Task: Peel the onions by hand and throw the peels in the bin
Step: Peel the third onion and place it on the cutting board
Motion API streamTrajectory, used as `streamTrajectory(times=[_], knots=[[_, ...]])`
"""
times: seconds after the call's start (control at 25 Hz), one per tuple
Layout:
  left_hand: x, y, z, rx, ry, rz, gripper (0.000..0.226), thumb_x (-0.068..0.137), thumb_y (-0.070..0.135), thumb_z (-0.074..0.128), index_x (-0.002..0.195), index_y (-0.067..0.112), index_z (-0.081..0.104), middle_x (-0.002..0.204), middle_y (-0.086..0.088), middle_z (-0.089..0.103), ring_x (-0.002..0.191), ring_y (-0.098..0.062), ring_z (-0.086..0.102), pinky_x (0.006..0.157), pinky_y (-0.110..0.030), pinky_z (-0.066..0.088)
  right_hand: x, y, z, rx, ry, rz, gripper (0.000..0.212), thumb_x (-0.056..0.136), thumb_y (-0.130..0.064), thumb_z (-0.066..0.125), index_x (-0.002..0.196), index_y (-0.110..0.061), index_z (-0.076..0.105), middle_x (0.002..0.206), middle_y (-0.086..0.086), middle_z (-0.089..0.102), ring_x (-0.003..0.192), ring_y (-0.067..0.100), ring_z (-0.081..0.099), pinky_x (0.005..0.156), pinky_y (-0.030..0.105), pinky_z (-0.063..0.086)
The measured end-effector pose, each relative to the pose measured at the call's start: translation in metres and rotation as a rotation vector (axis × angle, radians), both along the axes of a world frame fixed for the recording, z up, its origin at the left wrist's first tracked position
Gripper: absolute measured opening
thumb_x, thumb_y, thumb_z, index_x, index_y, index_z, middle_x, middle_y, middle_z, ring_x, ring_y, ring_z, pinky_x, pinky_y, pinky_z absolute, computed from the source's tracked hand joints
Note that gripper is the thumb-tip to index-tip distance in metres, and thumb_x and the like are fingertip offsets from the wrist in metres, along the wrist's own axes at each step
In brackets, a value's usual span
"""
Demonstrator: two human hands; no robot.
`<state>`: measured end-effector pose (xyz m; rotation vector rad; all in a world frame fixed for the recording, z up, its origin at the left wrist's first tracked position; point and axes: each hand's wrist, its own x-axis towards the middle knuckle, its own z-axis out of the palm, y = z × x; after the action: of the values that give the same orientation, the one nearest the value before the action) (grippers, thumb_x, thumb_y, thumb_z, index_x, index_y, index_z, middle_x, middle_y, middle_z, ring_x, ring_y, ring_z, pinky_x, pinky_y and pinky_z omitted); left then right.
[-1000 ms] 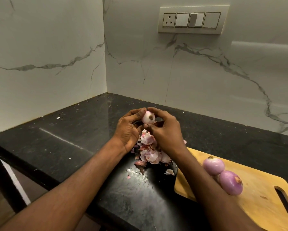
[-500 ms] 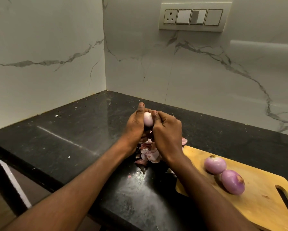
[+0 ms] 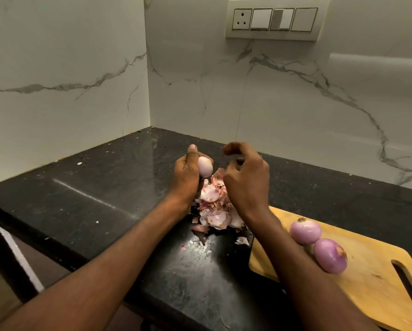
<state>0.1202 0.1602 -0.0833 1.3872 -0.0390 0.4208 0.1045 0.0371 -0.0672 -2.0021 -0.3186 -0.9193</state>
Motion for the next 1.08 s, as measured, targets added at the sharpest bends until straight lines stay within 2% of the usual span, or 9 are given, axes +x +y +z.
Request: streamTrajectory(times=[0.08,0.16,0.36,0.56,0.64,0.76,0.88,0.96,1.08], knots=[[0.000,0.001,-0.001,0.019,-0.001,0.000,0.055,0.112,0.042,0.034,0.086,0.008,0.068,0.068,-0.002,0.064,0.054,-0.006,0.059,0.050,-0.023,0.047,0.001,-0.002,0.002,0.026,0.082,0.124,0.031,0.094,0.000,0.063,0.116,-0.020,0.072,0.110,-0.010,0.071,0.099,0.005,0.067,0.090,0.034,0.060],[0.000,0.000,-0.001,0.025,0.001,-0.025,0.055,0.113,0.040,0.032,0.085,0.007,0.066,0.068,-0.005,0.063,0.053,-0.006,0.059,0.049,-0.022,0.047,0.000,-0.001,0.001,0.061,0.103,0.203,0.017,0.094,-0.010,0.072,0.107,-0.019,0.078,0.100,-0.011,0.074,0.093,0.003,0.069,0.085,0.029,0.060],[-0.003,-0.004,0.001,0.039,-0.016,-0.065,0.054,0.114,0.035,0.032,0.077,0.008,0.061,0.064,-0.008,0.059,0.048,-0.008,0.056,0.043,-0.022,0.045,-0.002,0.008,-0.008,-0.127,-0.029,0.034,0.005,0.096,-0.017,0.065,0.093,-0.018,0.069,0.091,-0.005,0.066,0.078,0.013,0.062,0.068,0.036,0.054],[-0.002,-0.001,0.001,0.119,-0.095,-0.033,0.054,0.113,0.039,0.034,0.082,0.008,0.066,0.063,0.000,0.064,0.050,-0.008,0.058,0.045,-0.022,0.044,-0.001,0.011,-0.003,0.014,0.150,-0.033,0.033,0.107,-0.028,0.044,0.077,-0.019,0.054,0.073,-0.003,0.057,0.064,0.014,0.049,0.060,0.034,0.036],[-0.005,-0.001,0.000,0.148,-0.119,-0.039,0.051,0.112,0.041,0.036,0.092,0.005,0.067,0.066,0.000,0.064,0.050,-0.006,0.058,0.045,-0.020,0.044,-0.001,0.006,0.002,0.097,0.142,0.018,0.047,0.109,-0.040,0.045,0.068,-0.019,0.056,0.063,-0.004,0.057,0.057,0.017,0.051,0.055,0.041,0.041],[-0.014,-0.001,0.004,0.116,-0.120,-0.058,0.050,0.111,0.040,0.038,0.097,0.004,0.068,0.069,-0.002,0.064,0.048,-0.005,0.057,0.043,-0.018,0.043,-0.004,0.004,0.007,0.192,0.220,0.162,0.032,0.108,-0.037,0.051,0.092,-0.018,0.071,0.082,-0.004,0.070,0.076,0.017,0.068,0.068,0.047,0.060],[-0.023,0.002,0.006,0.091,-0.141,0.011,0.043,0.109,0.043,0.043,0.092,0.014,0.071,0.074,0.000,0.069,0.064,-0.011,0.067,0.052,-0.027,0.053,-0.017,0.008,0.018,0.271,0.432,0.345,0.029,0.106,-0.035,0.055,0.117,-0.013,0.071,0.100,0.006,0.074,0.088,0.024,0.073,0.068,0.039,0.062],[-0.032,-0.002,0.007,0.061,-0.183,0.043,0.035,0.106,0.043,0.050,0.092,0.017,0.069,0.079,0.001,0.070,0.073,-0.015,0.068,0.059,-0.034,0.057,-0.031,0.009,0.023,0.321,0.484,0.387,0.029,0.103,-0.031,0.062,0.121,-0.009,0.069,0.103,0.011,0.074,0.086,0.023,0.074,0.064,0.029,0.060],[-0.051,-0.017,0.014,0.022,-0.263,0.069,0.029,0.102,0.039,0.058,0.083,0.018,0.066,0.072,0.008,0.067,0.069,-0.007,0.063,0.061,-0.026,0.052,-0.059,0.002,0.029,0.494,0.568,0.419,0.029,0.100,-0.029,0.067,0.117,-0.006,0.072,0.102,0.018,0.075,0.077,0.023,0.070,0.066,0.030,0.061]])
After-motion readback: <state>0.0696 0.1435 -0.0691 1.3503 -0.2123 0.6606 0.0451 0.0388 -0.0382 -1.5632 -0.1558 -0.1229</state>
